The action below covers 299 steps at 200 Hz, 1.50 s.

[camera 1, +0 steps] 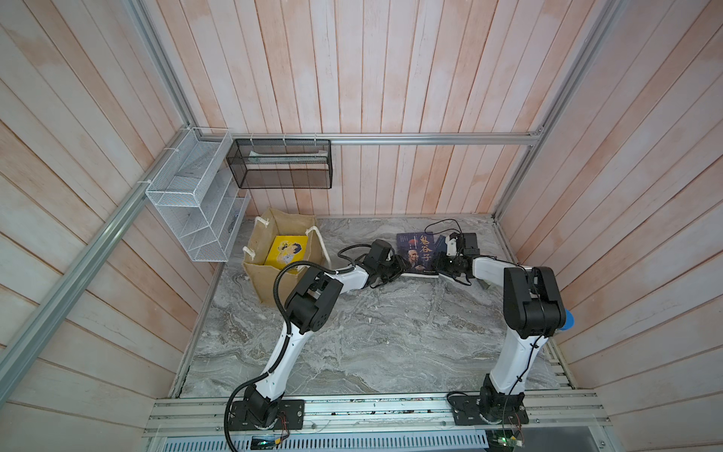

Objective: Put the books into the canvas bag
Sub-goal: Pick up the book from the center of the board.

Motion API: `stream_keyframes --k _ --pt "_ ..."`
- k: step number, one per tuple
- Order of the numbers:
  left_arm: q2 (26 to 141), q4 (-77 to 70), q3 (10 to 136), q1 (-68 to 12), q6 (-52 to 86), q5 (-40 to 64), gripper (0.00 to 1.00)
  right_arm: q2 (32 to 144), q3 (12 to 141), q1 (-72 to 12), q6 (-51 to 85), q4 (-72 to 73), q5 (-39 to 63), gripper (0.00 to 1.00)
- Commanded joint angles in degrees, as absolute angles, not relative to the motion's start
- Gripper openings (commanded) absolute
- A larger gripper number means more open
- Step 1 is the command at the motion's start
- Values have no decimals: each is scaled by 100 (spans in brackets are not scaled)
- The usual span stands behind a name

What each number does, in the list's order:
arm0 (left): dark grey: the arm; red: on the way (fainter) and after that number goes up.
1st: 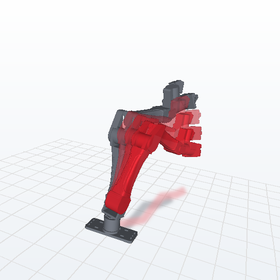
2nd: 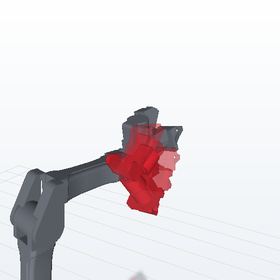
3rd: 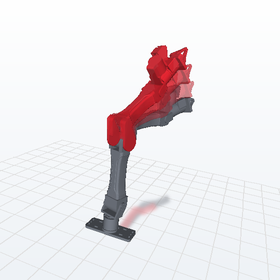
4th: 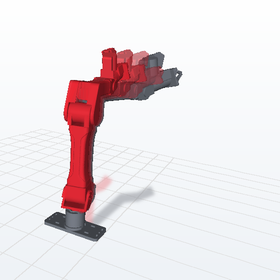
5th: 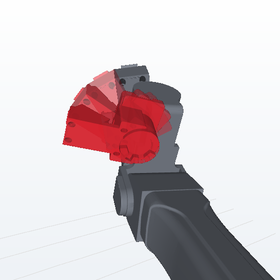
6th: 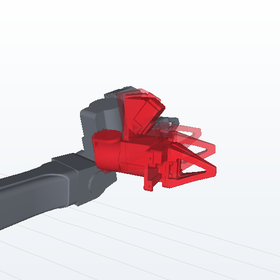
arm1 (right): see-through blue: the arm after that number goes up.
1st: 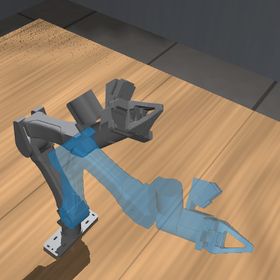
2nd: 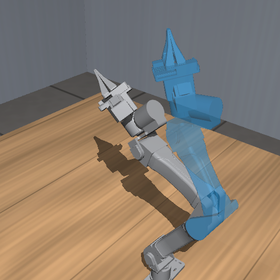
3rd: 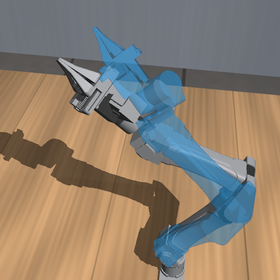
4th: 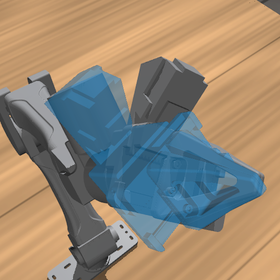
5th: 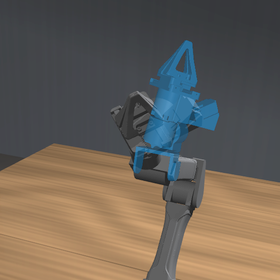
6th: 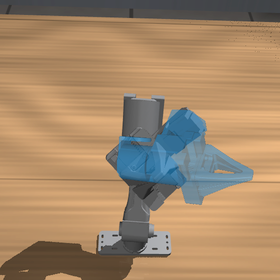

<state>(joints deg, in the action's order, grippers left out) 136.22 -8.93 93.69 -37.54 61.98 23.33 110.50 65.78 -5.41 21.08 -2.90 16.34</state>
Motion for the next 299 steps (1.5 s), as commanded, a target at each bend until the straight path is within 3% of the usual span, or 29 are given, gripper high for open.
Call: stream_keyframes --k 1,37,79,109,127,149,215,299 --pt "13136 -1514 8767 -3850 6335 2576 48 10916 6276 -964 2161 -785 1969 23" --pt "12391 -1994 7701 -3729 6216 2481 39 10561 5885 -1470 2340 -779 2006 23" --pt "11594 -2309 6644 -3639 6072 2413 10 10022 5447 -2061 2615 -761 1897 23" --pt "10968 -2256 6028 -3609 5762 2299 0 9559 5321 -2173 2797 -821 1758 31" --pt "10513 -2131 5704 -3573 5474 2243 0 9162 5300 -2172 2865 -933 1601 44" --pt "9977 -2013 5367 -3503 5002 2250 0 8582 5226 -2163 2930 -1024 1480 50" --pt "8257 -1780 4703 -3238 4131 2712 0 7238 4851 -2210 3469 -191 2037 56" --pt "6401 -2033 4139 -2796 4206 3565 0 6982 4899 -2470 4177 1591 3448 63"
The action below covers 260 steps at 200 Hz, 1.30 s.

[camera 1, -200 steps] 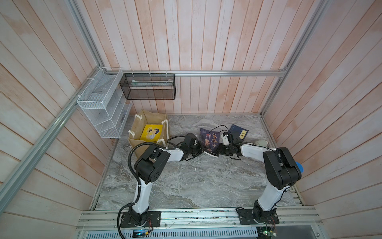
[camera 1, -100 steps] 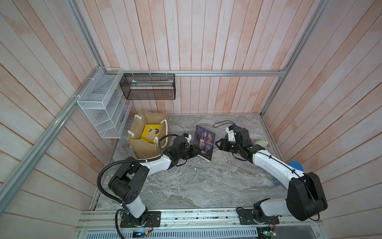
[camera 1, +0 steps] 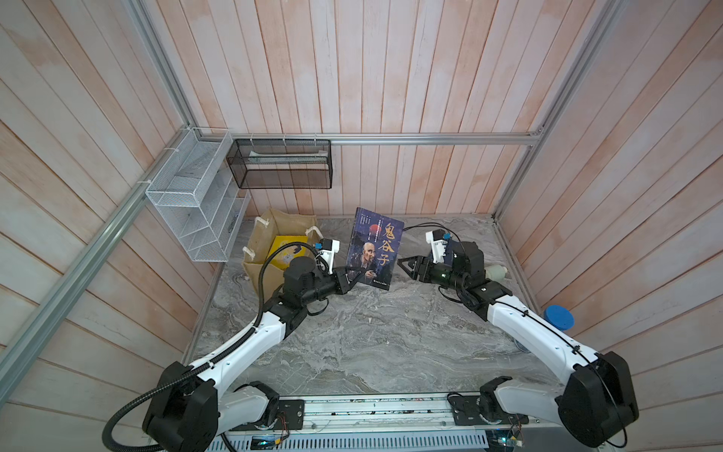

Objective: Put the books into the canvas bag
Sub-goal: Pick up the book from the center of the board.

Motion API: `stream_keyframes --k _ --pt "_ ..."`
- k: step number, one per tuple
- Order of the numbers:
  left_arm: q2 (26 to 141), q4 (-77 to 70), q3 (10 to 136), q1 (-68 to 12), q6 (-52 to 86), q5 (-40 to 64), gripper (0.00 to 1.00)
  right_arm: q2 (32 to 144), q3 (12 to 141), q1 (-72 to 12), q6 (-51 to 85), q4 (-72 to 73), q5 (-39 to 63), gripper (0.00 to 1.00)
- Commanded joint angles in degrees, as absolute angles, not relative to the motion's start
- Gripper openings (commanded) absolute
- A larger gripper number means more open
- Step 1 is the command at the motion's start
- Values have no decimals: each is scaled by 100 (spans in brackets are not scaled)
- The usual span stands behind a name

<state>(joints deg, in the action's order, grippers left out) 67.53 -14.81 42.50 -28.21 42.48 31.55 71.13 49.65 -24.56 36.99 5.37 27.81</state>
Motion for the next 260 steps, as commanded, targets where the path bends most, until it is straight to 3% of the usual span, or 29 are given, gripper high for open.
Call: stream_keyframes --k 1,182,196,239,248,260 --pt "6391 -2036 4139 -2791 4213 3571 0 6980 4888 -2470 4189 1626 3460 63" --pt "6284 -3713 3692 -2591 5716 4434 0 7486 5066 -2713 4934 2871 4289 63" --pt "6293 -3711 3659 -2593 5757 4412 0 7505 5076 -2726 4931 2898 4289 54" --pt "6277 -3514 3586 -2592 5758 4359 0 7402 4980 -2730 4948 3038 4210 6" --pt "6276 -3475 3578 -2588 5744 4351 0 7369 4951 -2733 4941 3065 4194 0" --pt "6275 -3413 3569 -2584 5705 4351 0 7318 4921 -2728 4927 3067 4153 0"
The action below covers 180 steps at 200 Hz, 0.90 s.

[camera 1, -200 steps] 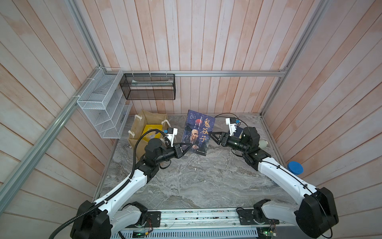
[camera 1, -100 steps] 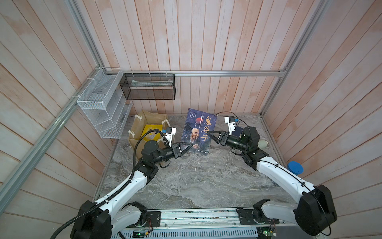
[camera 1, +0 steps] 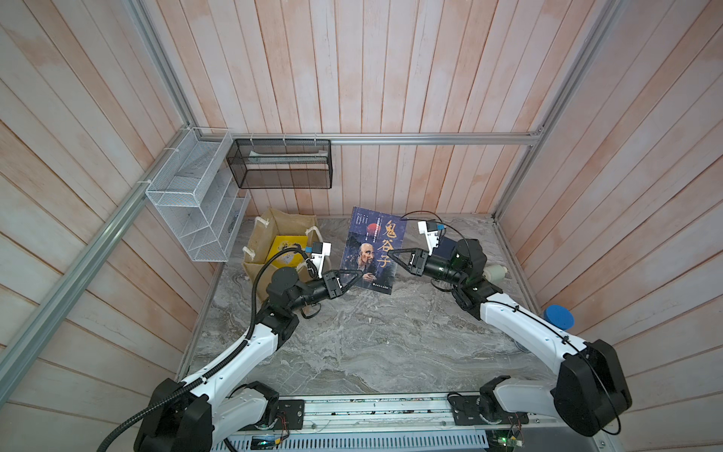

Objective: Put the books into the canvas bag
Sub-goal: Pick up the book from the center of the board.

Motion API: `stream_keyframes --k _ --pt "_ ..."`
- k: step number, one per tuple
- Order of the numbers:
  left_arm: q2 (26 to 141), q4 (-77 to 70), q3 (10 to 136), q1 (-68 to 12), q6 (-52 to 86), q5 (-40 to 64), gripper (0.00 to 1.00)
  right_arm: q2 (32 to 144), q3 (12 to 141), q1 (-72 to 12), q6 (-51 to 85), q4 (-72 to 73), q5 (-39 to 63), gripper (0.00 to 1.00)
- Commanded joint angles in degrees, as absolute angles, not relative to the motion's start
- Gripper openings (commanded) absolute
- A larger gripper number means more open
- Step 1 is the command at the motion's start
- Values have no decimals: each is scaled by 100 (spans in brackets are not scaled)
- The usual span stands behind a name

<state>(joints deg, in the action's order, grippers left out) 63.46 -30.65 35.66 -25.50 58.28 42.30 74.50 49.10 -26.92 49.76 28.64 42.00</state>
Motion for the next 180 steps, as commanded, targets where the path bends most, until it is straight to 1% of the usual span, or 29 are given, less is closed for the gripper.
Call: stream_keyframes --k 1,15,25,32,48,66,105,120,146,163,180 --pt "6275 -3407 3569 -2584 5700 4351 0 7315 4921 -2731 4929 3067 4146 0" --pt "6265 -3333 3575 -2582 5654 4354 0 7254 4921 -2731 4872 3011 4075 0" --pt "6258 -3269 3577 -2583 5610 4359 4 7226 4922 -2731 4812 2942 4028 0" --pt "6250 -3214 3571 -2575 5571 4359 7 7216 4938 -2733 4741 2856 3999 0" --pt "6210 -2997 3595 -2537 5430 4377 21 7224 5024 -2733 4543 2567 3947 0" --pt "6123 -2621 3630 -2432 5223 4385 31 7228 5147 -2750 4289 2215 3936 0" --pt "5924 -1495 3839 -1935 4703 4412 45 7283 5560 -2897 3529 1135 3871 0" --pt "5924 -1432 3842 -1692 4648 4602 47 7364 5692 -2956 3350 889 3923 0" --pt "6029 -1755 3830 -1403 4658 4991 53 7539 5824 -3052 3245 804 4131 0" --pt "6088 -2068 3796 -1350 4796 5128 53 7649 5871 -3110 3251 827 4210 0" --pt "6159 -2716 3644 -1353 5146 5292 53 7731 5904 -3152 3282 882 4268 0"
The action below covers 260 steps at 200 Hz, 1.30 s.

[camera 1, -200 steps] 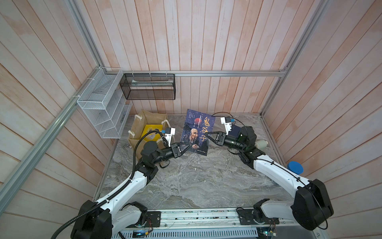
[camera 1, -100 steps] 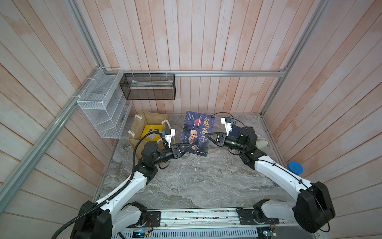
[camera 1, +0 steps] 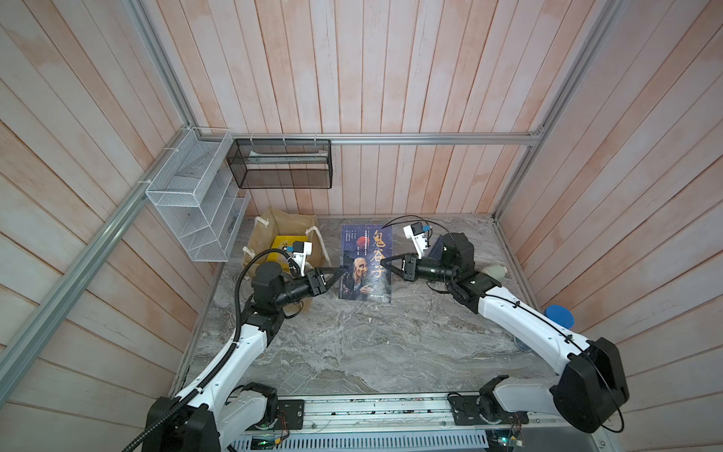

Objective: Put the books into the canvas bag
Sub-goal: Pick up the book from the center of the board.

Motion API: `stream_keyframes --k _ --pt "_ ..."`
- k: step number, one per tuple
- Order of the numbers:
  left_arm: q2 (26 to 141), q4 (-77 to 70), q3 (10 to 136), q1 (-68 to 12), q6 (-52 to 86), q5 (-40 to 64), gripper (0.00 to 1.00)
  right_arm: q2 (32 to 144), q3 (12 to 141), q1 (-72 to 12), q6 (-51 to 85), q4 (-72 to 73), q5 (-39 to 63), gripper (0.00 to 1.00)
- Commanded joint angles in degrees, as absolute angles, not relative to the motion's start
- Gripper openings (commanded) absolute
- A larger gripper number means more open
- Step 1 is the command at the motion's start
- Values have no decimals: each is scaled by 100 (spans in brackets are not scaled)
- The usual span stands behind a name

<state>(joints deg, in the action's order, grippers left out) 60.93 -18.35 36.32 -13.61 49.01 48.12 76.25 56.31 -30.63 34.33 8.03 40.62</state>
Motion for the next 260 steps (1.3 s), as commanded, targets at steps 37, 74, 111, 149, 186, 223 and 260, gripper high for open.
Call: stream_keyframes --k 37,74,111,149,186,223,260 --pt "6299 -3233 3471 -1336 5508 5310 53 7816 5939 -3198 3410 1032 4394 0" --pt "6105 -1781 3597 -1234 4862 4489 53 7737 6003 -3215 3410 994 4399 0" --pt "6080 -1055 3692 -1183 4579 4092 54 7713 6047 -3247 3460 1034 4457 0" --pt "6039 -2095 3398 -1185 4933 4428 54 7721 5996 -3295 3705 1423 4675 0" --pt "6037 -2651 3338 -1184 5128 4786 54 7744 5916 -3304 4015 1930 4855 0" --pt "5929 -3111 3353 -1182 5349 5150 47 7795 5906 -3319 4118 2048 4888 0" --pt "5735 -2782 3662 -1156 5245 5345 21 7942 6049 -3412 4081 1847 4763 0"
